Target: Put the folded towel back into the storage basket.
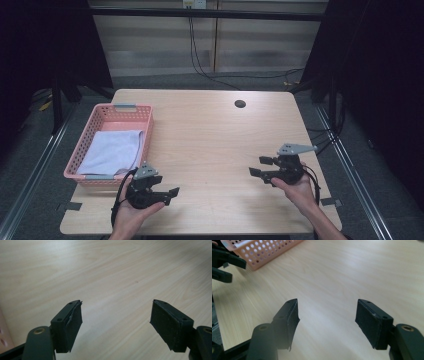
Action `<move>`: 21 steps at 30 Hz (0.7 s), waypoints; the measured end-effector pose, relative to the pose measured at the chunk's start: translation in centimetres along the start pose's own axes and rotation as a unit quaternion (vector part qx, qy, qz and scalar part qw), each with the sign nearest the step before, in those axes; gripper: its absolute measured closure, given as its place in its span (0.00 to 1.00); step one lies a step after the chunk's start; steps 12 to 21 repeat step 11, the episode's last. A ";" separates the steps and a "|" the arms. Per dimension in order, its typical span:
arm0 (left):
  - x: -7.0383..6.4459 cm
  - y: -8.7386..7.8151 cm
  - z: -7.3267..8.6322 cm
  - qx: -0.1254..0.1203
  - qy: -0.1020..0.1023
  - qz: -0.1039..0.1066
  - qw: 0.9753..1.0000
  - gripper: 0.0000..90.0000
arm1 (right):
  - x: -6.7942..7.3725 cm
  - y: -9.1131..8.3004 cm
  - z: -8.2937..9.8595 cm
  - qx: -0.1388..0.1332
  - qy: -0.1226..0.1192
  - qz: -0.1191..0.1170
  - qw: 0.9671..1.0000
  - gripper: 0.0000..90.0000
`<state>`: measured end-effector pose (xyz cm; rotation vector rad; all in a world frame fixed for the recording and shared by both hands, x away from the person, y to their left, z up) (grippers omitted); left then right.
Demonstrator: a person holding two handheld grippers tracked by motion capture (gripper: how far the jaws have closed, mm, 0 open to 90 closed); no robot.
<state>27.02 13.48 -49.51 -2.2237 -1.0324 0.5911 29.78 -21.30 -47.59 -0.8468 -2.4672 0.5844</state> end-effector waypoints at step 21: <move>0.0 -0.9 2.9 0.006 0.001 -0.022 1.000 0.28 | -0.9 -2.2 5.4 0.018 0.044 0.037 0.998 0.35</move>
Point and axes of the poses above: each handheld gripper's, and its own axes: y roughly forward along the jaws, z roughly out of its underside, x roughly to its left, the point moved 6 cm from there along y, roughly forward along the jaws, and after that the axes turned 6 degrees about -z, right-handed, at the moved point
